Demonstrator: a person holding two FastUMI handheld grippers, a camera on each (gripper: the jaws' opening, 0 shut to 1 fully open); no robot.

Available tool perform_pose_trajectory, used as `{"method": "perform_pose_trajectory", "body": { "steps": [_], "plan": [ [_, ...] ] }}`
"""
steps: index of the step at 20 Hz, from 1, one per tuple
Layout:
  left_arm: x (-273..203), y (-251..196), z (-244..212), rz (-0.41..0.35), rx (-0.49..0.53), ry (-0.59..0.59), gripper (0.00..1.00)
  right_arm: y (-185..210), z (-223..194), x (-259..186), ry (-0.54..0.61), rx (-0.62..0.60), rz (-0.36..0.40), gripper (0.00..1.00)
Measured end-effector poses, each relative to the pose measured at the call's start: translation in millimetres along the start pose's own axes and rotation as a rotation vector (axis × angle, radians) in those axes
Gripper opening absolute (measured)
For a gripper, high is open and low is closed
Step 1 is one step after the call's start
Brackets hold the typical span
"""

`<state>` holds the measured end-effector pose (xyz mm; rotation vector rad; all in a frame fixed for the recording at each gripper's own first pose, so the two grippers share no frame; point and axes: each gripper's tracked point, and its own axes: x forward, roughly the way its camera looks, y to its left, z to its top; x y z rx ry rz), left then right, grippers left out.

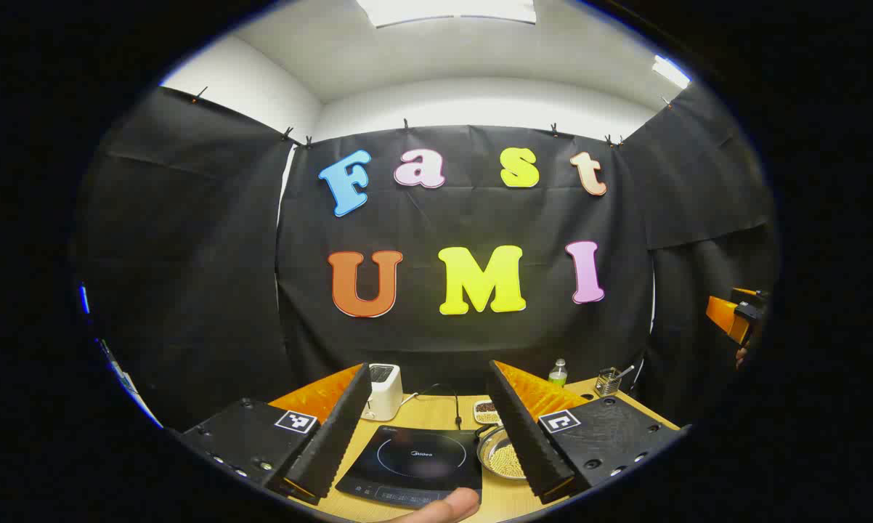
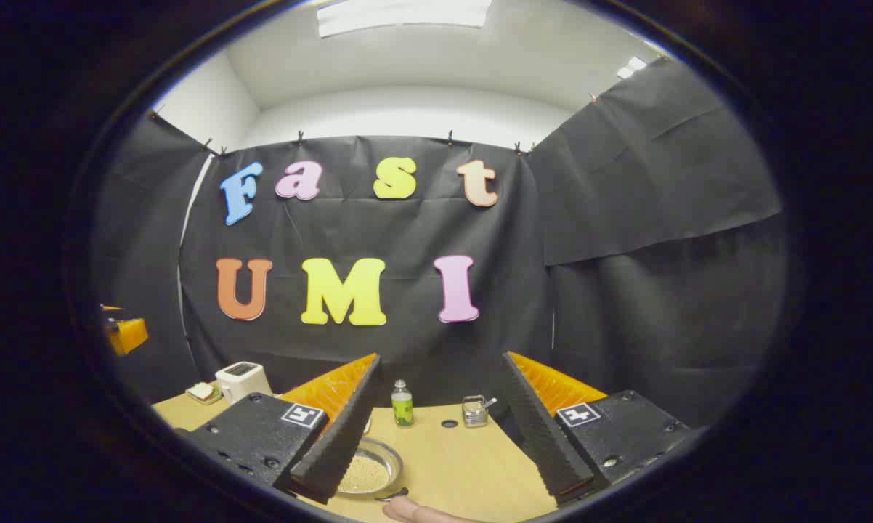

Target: First push the handle of the pot to place it horizontally, then grasp the pot with both hands and set it on the induction cooktop.

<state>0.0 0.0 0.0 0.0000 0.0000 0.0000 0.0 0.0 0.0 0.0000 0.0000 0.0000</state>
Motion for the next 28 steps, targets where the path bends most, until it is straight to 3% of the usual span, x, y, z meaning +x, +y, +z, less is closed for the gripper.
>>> {"method": "perform_pose_trajectory", "body": {
  "steps": [1, 2, 3, 4, 5, 6, 7, 12, 13, 18, 22, 23, 24, 26, 27, 28],
  "plan": [
    [1.1, 0.8, 1.4, -0.001, 0.002, -0.006, 0.86, -0.3, 0.2, -0.6, 0.000, -0.002, 0.003, 0.98],
    [0.2, 3.0, 4.0, 0.000, 0.006, -0.013, 0.95, -0.5, 0.7, -1.8, 0.001, -0.005, 0.007, 0.99],
    [-0.8, 5.4, 6.0, 0.008, 0.006, -0.021, 0.95, -2.5, 2.1, -2.5, -0.002, -0.006, 0.006, 0.99],
    [-1.7, 7.6, 8.2, 0.013, 0.007, -0.028, 0.86, -4.2, 3.6, -1.8, -0.005, -0.006, 0.004, 0.99],
    [-3.4, 9.3, 9.9, 0.016, 0.007, -0.031, 0.86, -5.1, 4.9, -2.6, -0.009, -0.004, 0.001, 0.99],
    [-4.9, 9.8, 10.3, 0.017, 0.004, -0.032, 0.95, -5.5, 4.2, -2.5, -0.007, -0.008, 0.001, 0.99],
    [-5.2, 9.6, 10.8, 0.016, 0.000, -0.034, 0.86, -5.0, 4.3, -3.3, -0.008, -0.008, 0.003, 0.98],
    [-5.6, 16.9, 9.1, 0.022, 0.008, -0.040, 0.86, -2.3, 4.7, -1.7, -0.010, 0.006, 0.010, 0.99],
    [-4.9, 18.1, 7.5, 0.026, 0.001, -0.037, 0.95, -0.2, 3.5, -1.1, -0.006, 0.012, 0.015, 1.00],
    [-5.5, 24.3, 2.8, 0.036, 0.019, -0.040, 0.95, 7.3, -19.3, 11.0, 0.066, 0.037, 0.055, 0.98],
    [-6.5, 22.2, -3.6, 0.041, 0.047, -0.030, 0.95, 24.8, -46.3, 22.0, 0.135, 0.032, 0.112, 0.84],
    [-6.4, 21.9, -3.7, 0.037, 0.037, -0.027, 0.96, 37.3, -49.2, 25.3, 0.142, 0.037, 0.166, 0.70],
    [-7.1, 19.3, -4.5, 0.026, 0.030, -0.024, 0.96, 41.5, -59.9, 31.7, 0.166, 0.039, 0.176, 0.63],
    [-10.4, 12.7, -5.1, 0.012, 0.030, -0.029, 0.95, 49.0, -82.5, 37.1, 0.229, 0.046, 0.203, 0.34],
    [-11.9, 11.3, -4.4, 0.008, 0.032, -0.032, 0.96, 55.5, -92.9, 39.4, 0.268, 0.051, 0.218, 0.09],
    [-13.1, 9.6, -4.1, 0.003, 0.034, -0.035, 0.96, 59.7, -108.6, 40.8, 0.315, 0.042, 0.234, 0.02]
  ]
}}
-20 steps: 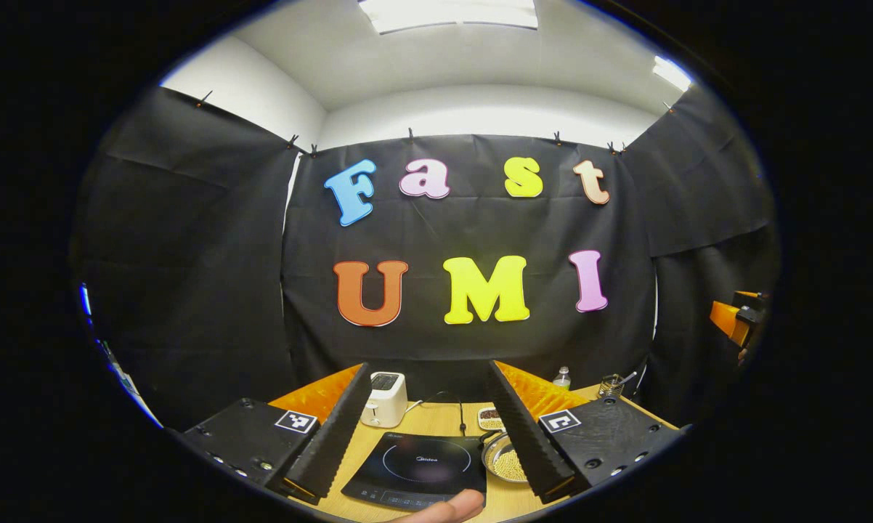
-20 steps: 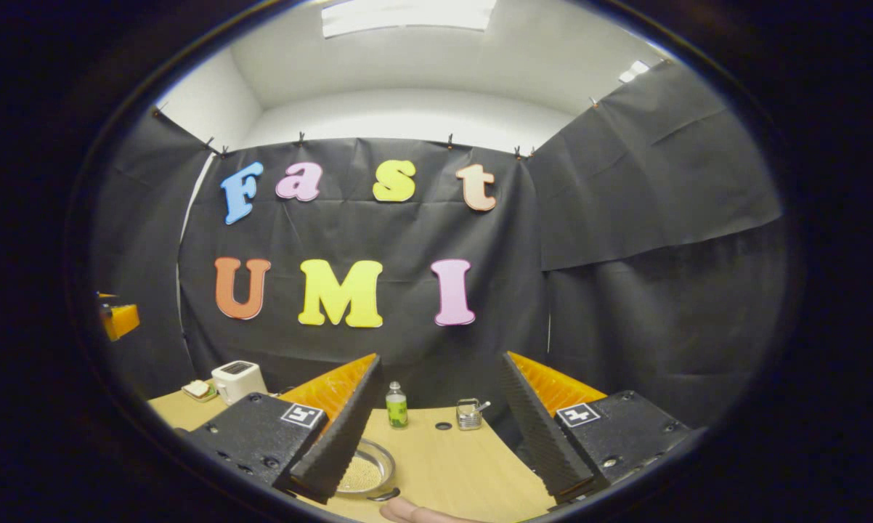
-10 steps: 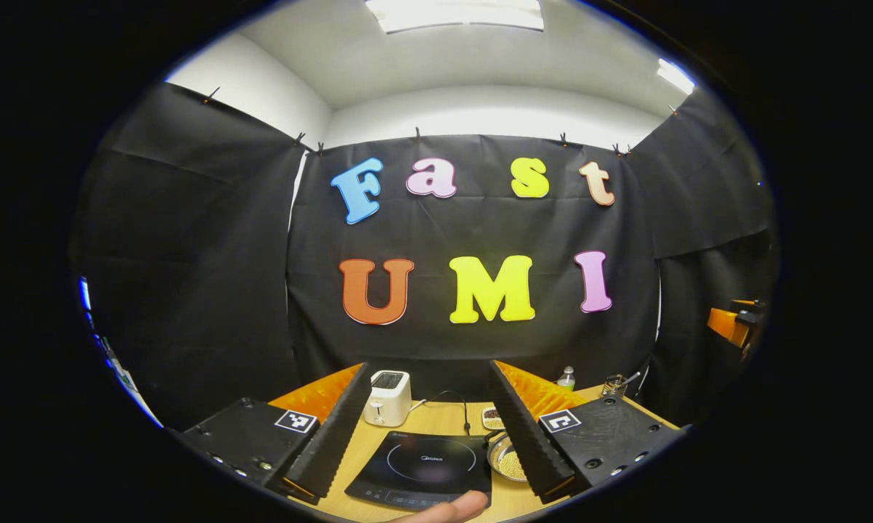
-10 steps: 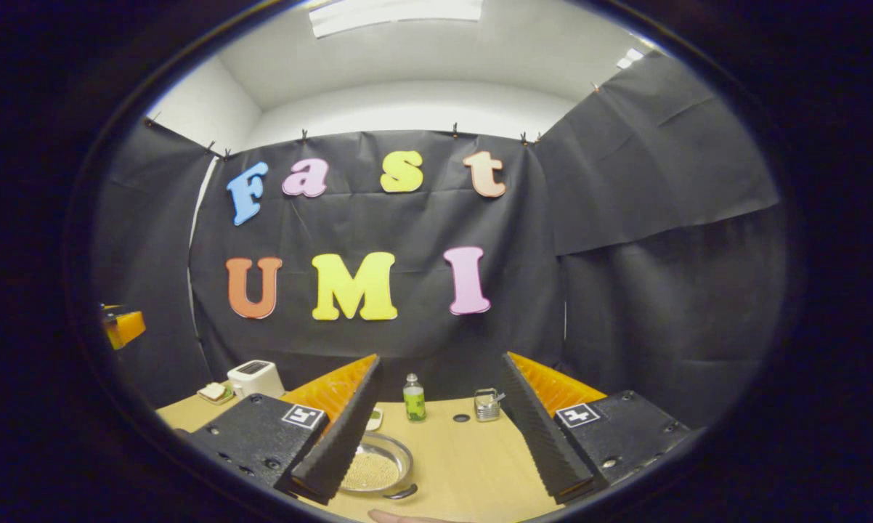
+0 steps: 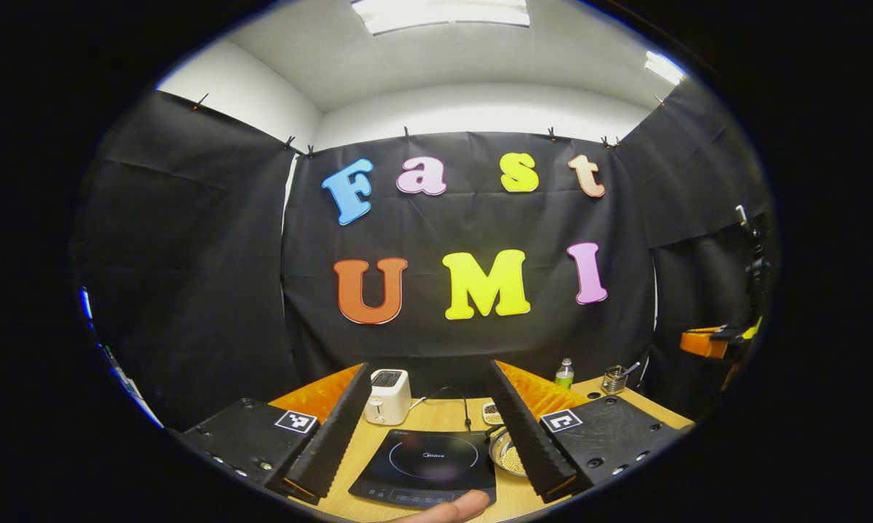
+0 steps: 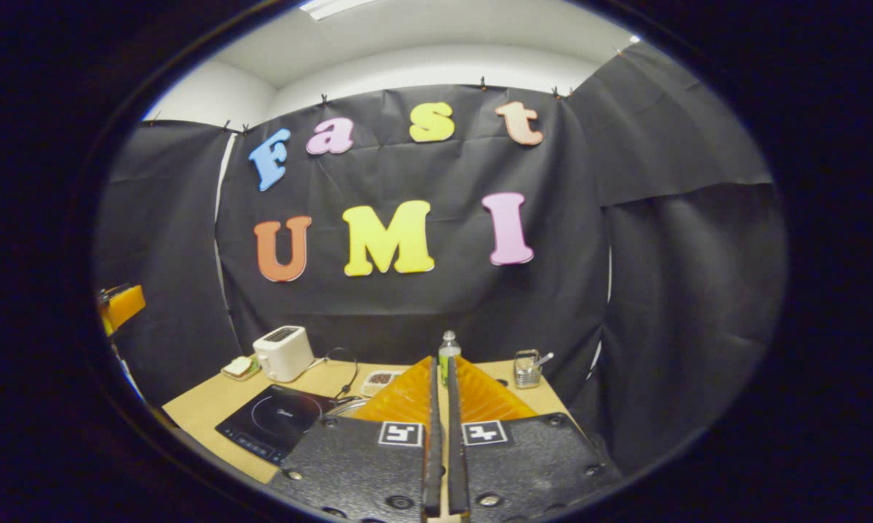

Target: First push the handle of the pot to place it horizontally, then grasp the pot with both hands and set it on the induction cooktop.

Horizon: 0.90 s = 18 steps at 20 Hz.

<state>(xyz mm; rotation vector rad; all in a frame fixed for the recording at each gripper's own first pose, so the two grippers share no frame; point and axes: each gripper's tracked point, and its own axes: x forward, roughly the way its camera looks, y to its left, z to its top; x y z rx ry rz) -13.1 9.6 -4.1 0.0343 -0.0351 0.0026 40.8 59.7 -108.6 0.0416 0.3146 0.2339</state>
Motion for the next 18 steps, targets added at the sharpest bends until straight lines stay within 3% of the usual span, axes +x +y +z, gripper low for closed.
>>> {"method": "perform_pose_trajectory", "body": {
  "steps": [4, 6, 9, 18],
  "plan": [
    [-5.7, -5.7, 0.2, -0.020, 0.001, -0.006, 0.96, 0.0, -33.0, 19.0, 0.088, -0.071, -0.030, 0.00],
    [-7.2, -6.8, 0.2, -0.028, -0.006, -0.005, 0.96, 8.0, -53.8, 25.6, 0.141, -0.072, -0.021, 0.04],
    [-7.3, -4.6, -5.3, -0.026, 0.000, 0.009, 0.96, 16.8, -80.2, 36.9, 0.234, -0.075, 0.004, 0.00],
    [-9.7, -2.6, -23.7, -0.021, 0.021, 0.045, 0.96, 41.9, -183.1, 47.8, 0.521, -0.116, 0.075, 0.04]
  ]
}}
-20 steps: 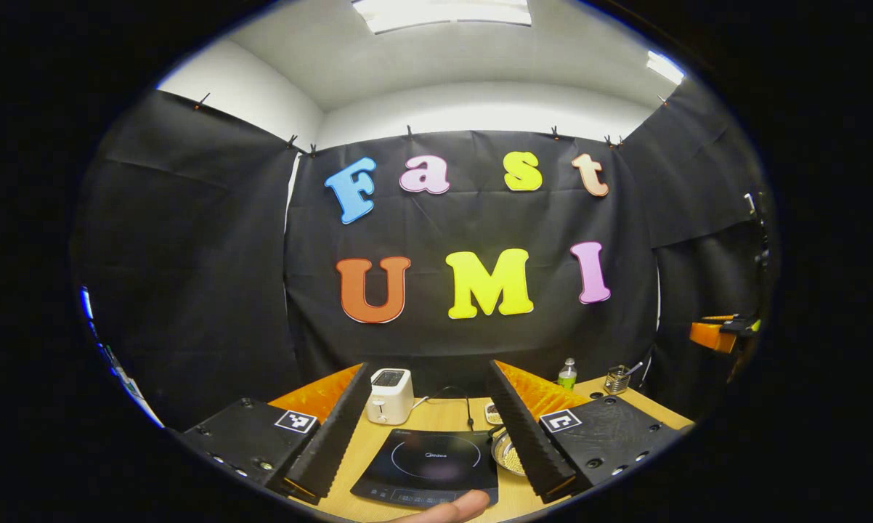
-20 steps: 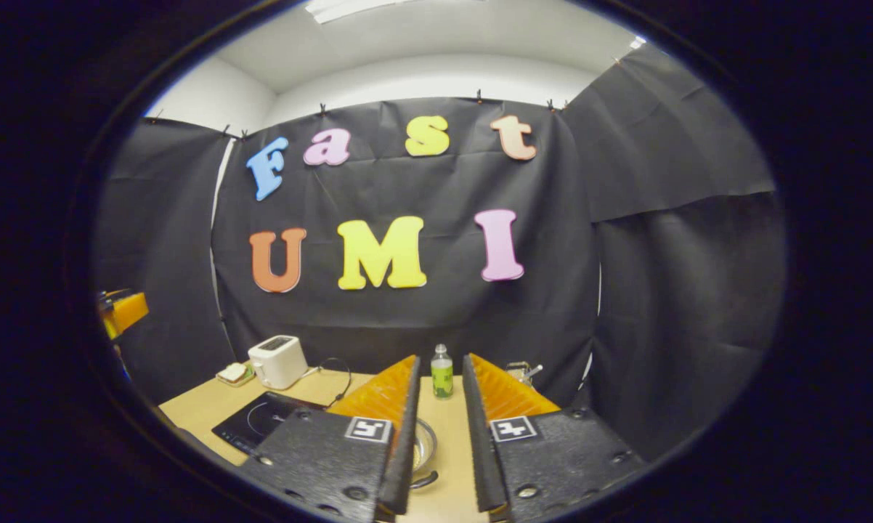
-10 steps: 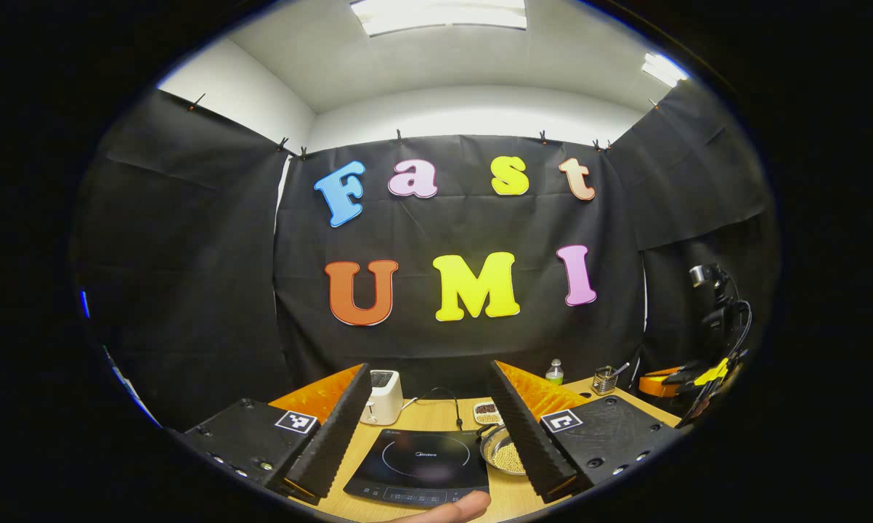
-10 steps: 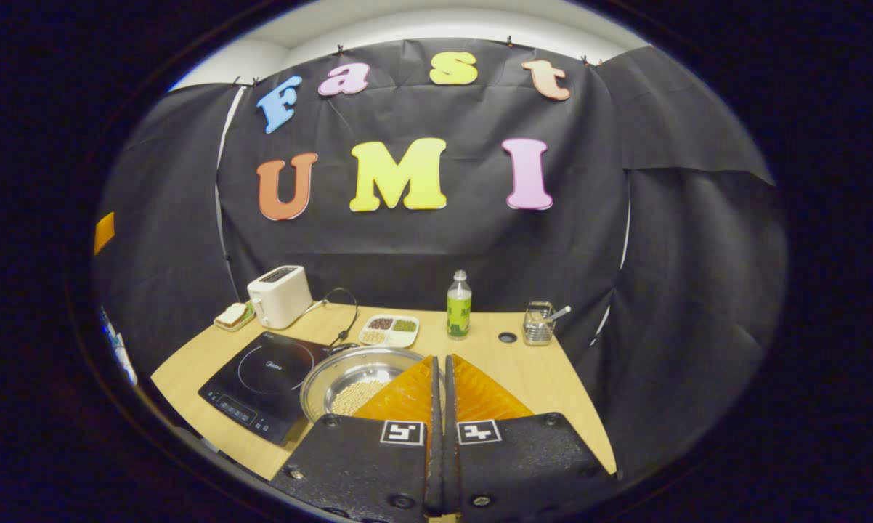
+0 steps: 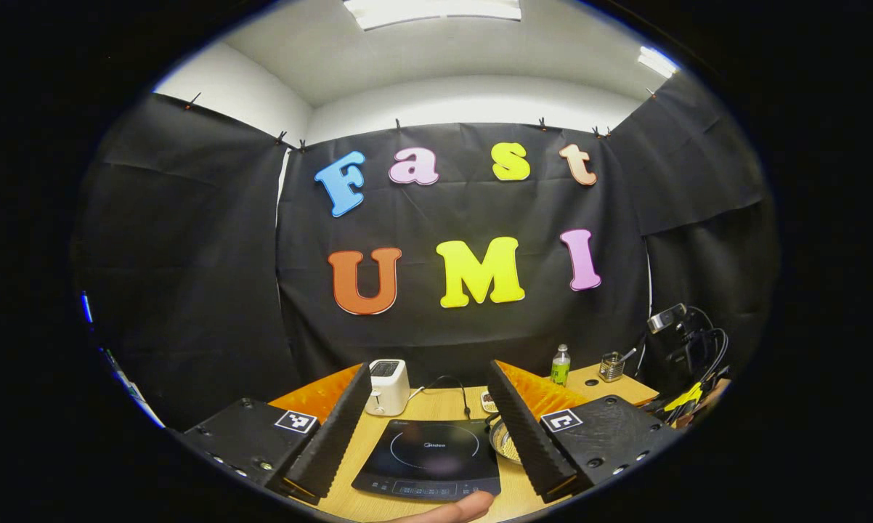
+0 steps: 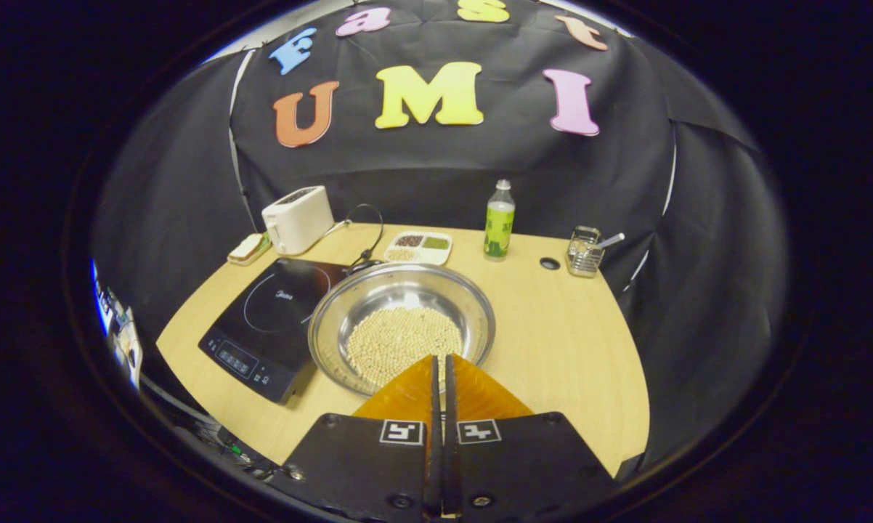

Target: First push the handle of the pot to place it horizontally, then grasp the pot with both hands and set it on the induction cooktop.

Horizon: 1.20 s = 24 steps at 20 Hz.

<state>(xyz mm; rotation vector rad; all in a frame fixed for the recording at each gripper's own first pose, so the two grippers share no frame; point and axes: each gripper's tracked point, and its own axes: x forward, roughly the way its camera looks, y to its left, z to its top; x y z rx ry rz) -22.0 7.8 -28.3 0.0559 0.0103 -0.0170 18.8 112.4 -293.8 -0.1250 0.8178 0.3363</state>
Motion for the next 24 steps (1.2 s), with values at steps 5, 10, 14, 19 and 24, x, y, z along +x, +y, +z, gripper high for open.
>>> {"method": "perform_pose_trajectory", "body": {
  "steps": [5, 10, 14, 19, 24],
  "plan": [
    [-2.5, -4.2, -5.7, -0.019, 0.018, 0.000, 0.95, 9.3, -36.8, 21.7, 0.118, -0.003, 0.033, 0.04],
    [-0.9, -3.4, -9.4, -0.005, 0.015, 0.009, 0.96, 23.0, -63.7, 37.2, 0.201, 0.038, 0.085, 0.04],
    [1.7, 2.7, -1.2, 0.044, 0.020, -0.027, 0.96, 26.3, -77.2, 47.5, 0.235, 0.018, 0.109, 0.04],
    [22.3, 0.7, -4.8, 0.068, -0.016, -0.042, 0.96, 19.2, -84.2, 63.3, 0.231, 0.084, 0.121, 0.01],
    [60.0, -0.1, -10.9, 0.068, -0.055, -0.026, 0.96, 5.1, -78.9, 72.4, 0.209, 0.107, 0.120, 0.04]
  ]
}}
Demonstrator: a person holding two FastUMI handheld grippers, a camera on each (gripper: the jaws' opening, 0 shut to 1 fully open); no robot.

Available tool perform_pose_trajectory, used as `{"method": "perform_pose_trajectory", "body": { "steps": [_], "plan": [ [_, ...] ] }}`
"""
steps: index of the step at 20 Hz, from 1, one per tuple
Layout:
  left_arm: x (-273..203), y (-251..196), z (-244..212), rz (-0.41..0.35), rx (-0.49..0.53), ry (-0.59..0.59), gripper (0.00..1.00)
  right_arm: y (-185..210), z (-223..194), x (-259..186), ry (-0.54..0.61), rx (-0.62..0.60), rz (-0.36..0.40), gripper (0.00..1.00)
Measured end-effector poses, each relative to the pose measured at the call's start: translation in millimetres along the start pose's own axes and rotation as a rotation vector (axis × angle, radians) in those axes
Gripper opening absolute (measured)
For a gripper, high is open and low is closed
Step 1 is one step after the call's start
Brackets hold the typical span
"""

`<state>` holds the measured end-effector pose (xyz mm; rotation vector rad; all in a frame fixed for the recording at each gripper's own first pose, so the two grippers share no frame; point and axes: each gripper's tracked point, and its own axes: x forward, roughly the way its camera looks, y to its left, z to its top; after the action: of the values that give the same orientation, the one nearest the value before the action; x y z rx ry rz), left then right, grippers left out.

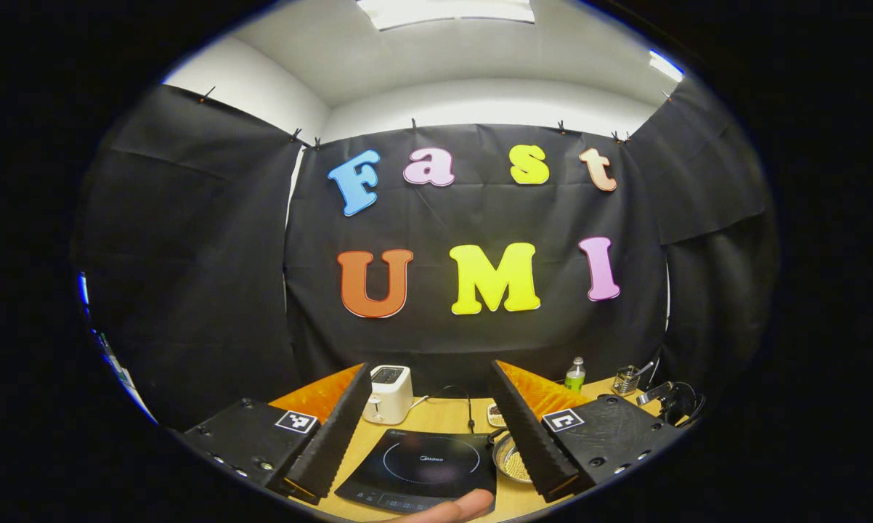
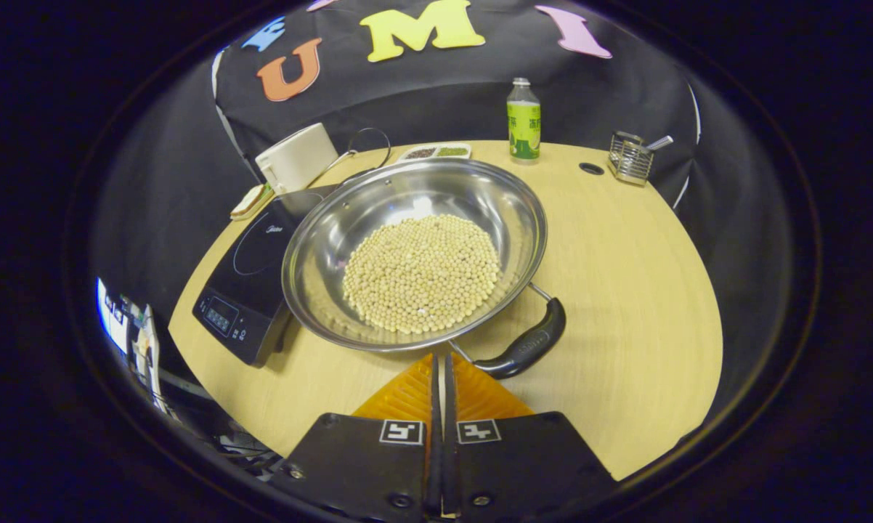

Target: First push the handle of the pot to place it horizontally, then grasp the pot with both hands and set it on the induction cooktop.

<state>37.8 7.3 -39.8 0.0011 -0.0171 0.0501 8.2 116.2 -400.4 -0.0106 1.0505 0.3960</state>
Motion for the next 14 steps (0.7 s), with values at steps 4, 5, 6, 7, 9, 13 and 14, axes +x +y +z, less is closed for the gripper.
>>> {"method": "perform_pose_trajectory", "body": {
  "steps": [4, 5, 6, 7, 9, 13, 14],
  "plan": [
    [13.0, -1.1, -6.2, 0.017, -0.047, 0.003, 0.96, -11.7, 0.2, 7.6, -0.007, 0.026, 0.006, 0.04],
    [13.5, 0.6, -1.6, 0.031, -0.082, -0.011, 0.97, -15.1, 2.9, 8.5, -0.013, 0.039, 0.008, 0.04],
    [14.0, -0.9, 1.9, 0.025, -0.104, -0.020, 0.96, -20.1, 6.4, 8.8, -0.026, 0.058, 0.006, 0.04],
    [13.1, -4.5, 3.0, 0.020, -0.111, -0.026, 0.95, -23.5, 10.5, 8.3, -0.040, 0.078, 0.005, 0.04],
    [16.9, -2.7, -1.0, 0.027, -0.092, -0.019, 0.82, -27.7, 15.4, 9.4, -0.056, 0.100, 0.006, 0.04],
    [26.4, -8.3, -18.1, 0.012, -0.087, 0.030, 0.94, -44.9, 23.0, 10.7, -0.085, 0.101, -0.020, 0.04],
    [28.9, -9.3, -22.4, 0.006, -0.087, 0.043, 0.95, -46.9, 24.7, 12.5, -0.089, 0.105, -0.016, 0.04]
  ]
}}
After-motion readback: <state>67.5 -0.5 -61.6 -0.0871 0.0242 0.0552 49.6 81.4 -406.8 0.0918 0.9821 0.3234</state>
